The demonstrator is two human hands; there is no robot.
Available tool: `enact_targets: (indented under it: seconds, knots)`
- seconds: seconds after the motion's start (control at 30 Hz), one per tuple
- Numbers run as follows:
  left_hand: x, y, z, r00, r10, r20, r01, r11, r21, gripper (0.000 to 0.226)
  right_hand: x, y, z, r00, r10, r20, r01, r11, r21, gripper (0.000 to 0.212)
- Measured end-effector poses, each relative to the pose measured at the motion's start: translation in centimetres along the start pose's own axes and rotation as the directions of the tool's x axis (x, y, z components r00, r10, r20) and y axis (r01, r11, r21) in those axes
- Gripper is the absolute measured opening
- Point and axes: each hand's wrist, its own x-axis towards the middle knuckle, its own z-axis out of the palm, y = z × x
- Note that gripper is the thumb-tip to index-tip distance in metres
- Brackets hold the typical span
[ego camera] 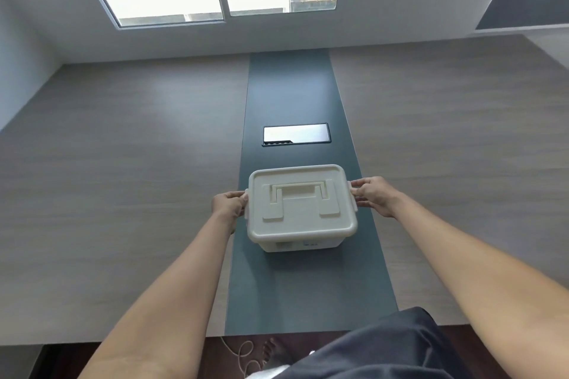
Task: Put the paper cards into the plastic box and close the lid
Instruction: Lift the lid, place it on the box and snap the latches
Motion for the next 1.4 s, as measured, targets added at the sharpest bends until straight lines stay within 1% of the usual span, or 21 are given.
enact_targets:
  seconds: [0.13, 0.23, 0.33, 0.43, 0.47, 0.57, 0.63, 0.67, 0.73, 0.8, 0.83, 0.9, 0.97, 1.03, 1.1, 1.17, 1.23, 1.3, 1.33, 1.37, 1.4]
  knots:
    - [1.6, 1.2, 1.4, 0.998, -0.015, -0.068, 0.017, 1.0, 0.019, 0.02, 0.9, -0.6, 0.6, 0.992, -0.025, -0.12, 0.026, 1.0, 0.014, 0.027]
    - [2.6, 1.9, 2.3, 0.997, -0.007, -0.076, 0.01, 0.999, 0.049, 0.015, 1.9, -1.2, 0.9, 0.98, -0.038, -0.196, 0.045, 0.999, 0.03, 0.026]
    - [3.2, 2.3, 2.8, 0.997, 0.002, -0.073, 0.003, 0.998, 0.068, 0.019, 3.1, -1.7, 1.0, 0.97, -0.051, -0.236, 0.06, 0.998, 0.034, 0.029]
    - [3.5, 2.7, 3.1, 0.998, -0.025, -0.056, 0.028, 0.998, 0.065, 0.014, 4.1, -2.3, 1.0, 0.97, -0.051, -0.237, 0.061, 0.997, 0.038, 0.029]
    - [3.7, 2.8, 3.2, 0.998, -0.038, -0.05, 0.042, 0.997, 0.065, 0.016, 4.4, -2.6, 1.0, 0.971, -0.048, -0.236, 0.06, 0.997, 0.041, 0.028]
    - [4.2, 3.2, 3.3, 0.997, -0.071, -0.042, 0.075, 0.991, 0.11, 0.03, 5.1, -3.5, 1.0, 0.969, -0.051, -0.243, 0.066, 0.997, 0.051, 0.026]
    - [4.2, 3.7, 3.5, 0.991, -0.131, -0.023, 0.132, 0.984, 0.116, 0.043, 5.8, -3.9, 1.0, 0.965, -0.045, -0.257, 0.057, 0.998, 0.04, 0.029]
    - [3.9, 4.0, 3.6, 0.986, -0.168, 0.007, 0.166, 0.98, 0.111, 0.045, 6.1, -4.1, 1.0, 0.965, -0.03, -0.262, 0.041, 0.999, 0.034, 0.033]
    - [3.4, 4.5, 3.8, 0.969, -0.235, 0.079, 0.225, 0.967, 0.119, 0.046, 6.2, -4.1, 1.1, 0.973, 0.054, -0.225, -0.05, 0.998, 0.026, 0.043]
    - [3.6, 4.4, 3.9, 0.954, -0.275, 0.116, 0.258, 0.956, 0.14, 0.05, 5.2, -4.0, 1.5, 0.973, 0.208, -0.099, -0.204, 0.978, 0.05, 0.051]
    - [3.6, 4.4, 3.8, 0.952, -0.277, 0.131, 0.261, 0.957, 0.13, 0.05, 4.9, -3.7, 1.6, 0.965, 0.258, -0.042, -0.254, 0.964, 0.078, 0.053]
    - [4.2, 4.2, 3.6, 0.958, -0.255, 0.129, 0.245, 0.965, 0.09, 0.048, 4.7, -3.1, 1.7, 0.959, 0.284, -0.009, -0.28, 0.948, 0.153, 0.055]
    - [4.4, 4.0, 3.6, 0.964, -0.24, 0.116, 0.237, 0.971, 0.037, 0.044, 4.9, -2.8, 1.5, 0.967, 0.25, -0.052, -0.234, 0.95, 0.209, 0.053]
    - [4.4, 3.8, 3.6, 0.964, -0.245, 0.103, 0.248, 0.969, -0.013, 0.037, 5.4, -2.7, 1.3, 0.968, 0.216, -0.126, -0.18, 0.951, 0.251, 0.051]
    - [4.7, 3.8, 3.7, 0.963, -0.257, 0.077, 0.261, 0.964, -0.049, 0.035, 5.6, -2.9, 1.2, 0.963, 0.177, -0.202, -0.125, 0.962, 0.244, 0.043]
    - [5.3, 3.6, 3.6, 0.974, -0.225, -0.008, 0.224, 0.973, -0.046, 0.037, 5.8, -3.0, 1.1, 0.953, 0.101, -0.285, -0.055, 0.985, 0.165, 0.032]
    - [5.8, 3.5, 3.7, 0.987, -0.119, -0.106, 0.125, 0.991, 0.045, 0.036, 5.9, -3.1, 1.1, 0.942, 0.036, -0.333, -0.011, 0.997, 0.077, 0.032]
    - [5.4, 3.8, 4.0, 0.989, 0.005, -0.15, 0.019, 0.988, 0.156, 0.028, 5.8, -3.0, 1.1, 0.929, 0.004, -0.371, -0.005, 1.0, -0.001, 0.04]
    - [5.1, 4.0, 4.3, 0.986, 0.05, -0.16, -0.019, 0.982, 0.187, 0.02, 5.8, -3.1, 1.1, 0.921, -0.005, -0.39, -0.01, 0.999, -0.038, 0.043]
    - [4.8, 4.1, 4.5, 0.983, 0.085, -0.164, -0.049, 0.977, 0.208, 0.012, 5.8, -3.1, 1.0, 0.913, -0.018, -0.407, -0.012, 0.997, -0.071, 0.043]
    - [4.7, 4.3, 4.6, 0.98, 0.11, -0.165, -0.071, 0.972, 0.224, 0.01, 5.6, -3.3, 1.0, 0.911, -0.026, -0.411, -0.013, 0.996, -0.092, 0.04]
